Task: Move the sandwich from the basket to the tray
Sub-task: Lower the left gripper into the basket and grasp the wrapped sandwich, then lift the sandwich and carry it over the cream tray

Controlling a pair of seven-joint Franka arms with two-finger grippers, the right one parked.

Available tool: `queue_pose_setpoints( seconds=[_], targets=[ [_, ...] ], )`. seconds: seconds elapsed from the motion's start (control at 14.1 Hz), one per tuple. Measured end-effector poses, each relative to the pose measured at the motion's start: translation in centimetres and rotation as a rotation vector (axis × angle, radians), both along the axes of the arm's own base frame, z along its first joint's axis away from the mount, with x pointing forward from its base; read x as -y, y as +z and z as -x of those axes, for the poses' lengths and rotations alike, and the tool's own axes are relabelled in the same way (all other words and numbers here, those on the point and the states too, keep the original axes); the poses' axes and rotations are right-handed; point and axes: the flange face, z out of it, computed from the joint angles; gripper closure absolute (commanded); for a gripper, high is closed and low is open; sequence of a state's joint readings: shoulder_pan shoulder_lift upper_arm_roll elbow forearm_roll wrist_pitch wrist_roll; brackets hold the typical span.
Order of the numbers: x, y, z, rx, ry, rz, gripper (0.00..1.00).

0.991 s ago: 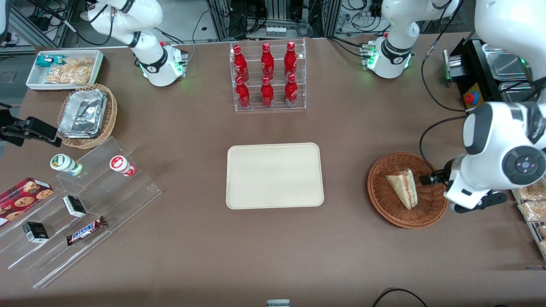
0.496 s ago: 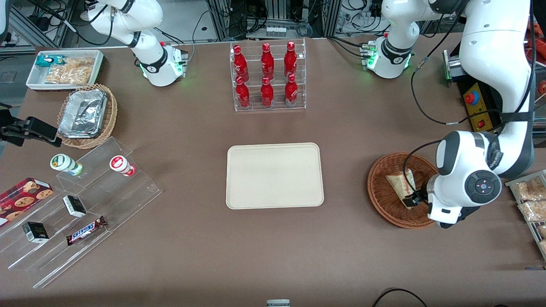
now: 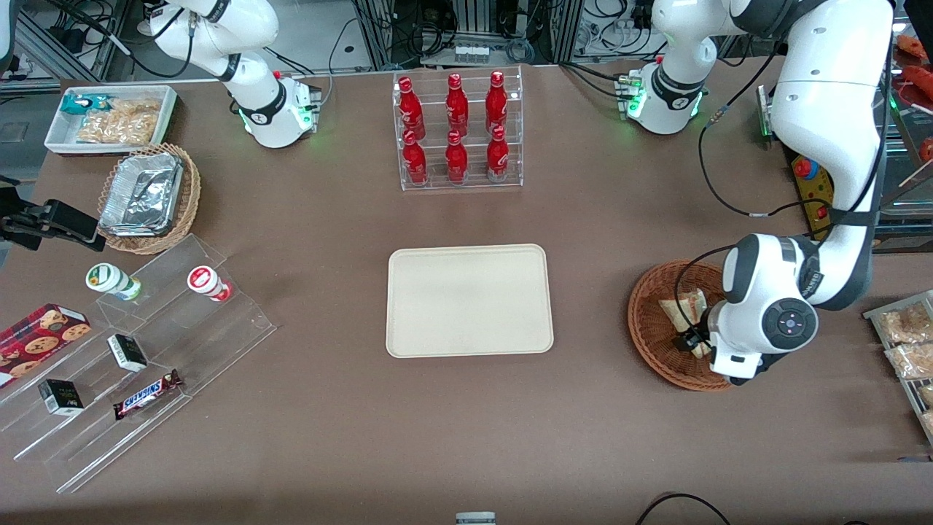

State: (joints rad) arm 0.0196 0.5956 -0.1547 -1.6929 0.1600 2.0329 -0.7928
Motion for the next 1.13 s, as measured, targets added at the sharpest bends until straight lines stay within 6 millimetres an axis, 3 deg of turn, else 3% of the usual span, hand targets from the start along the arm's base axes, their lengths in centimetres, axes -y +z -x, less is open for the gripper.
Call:
queue_pose_setpoints(
  seconds=[0.07,0.28,0.35,0.64,0.85,0.99,1.13],
  targets=[
    [0.1,-0.7,0.5,-0.004,0.006,-0.001,0.03],
    [0.3,-1.8,1.3,-0.023,0.014,-0.004,0.74],
    [0.3,-1.8,1.4,-0.023,0.018,-0.005,0.86],
    [0.5,-0.8,1.2,-0.006,0.02,-0.004,0.92],
    [2.2,2.5,0.5,0.057,-0.004,0.016,0.91],
    [6.2,6.7,0.5,0.121,-0.062,0.052,0.9],
    [12.2,10.6,2.1,0.157,-0.172,0.097,0.89]
  ],
)
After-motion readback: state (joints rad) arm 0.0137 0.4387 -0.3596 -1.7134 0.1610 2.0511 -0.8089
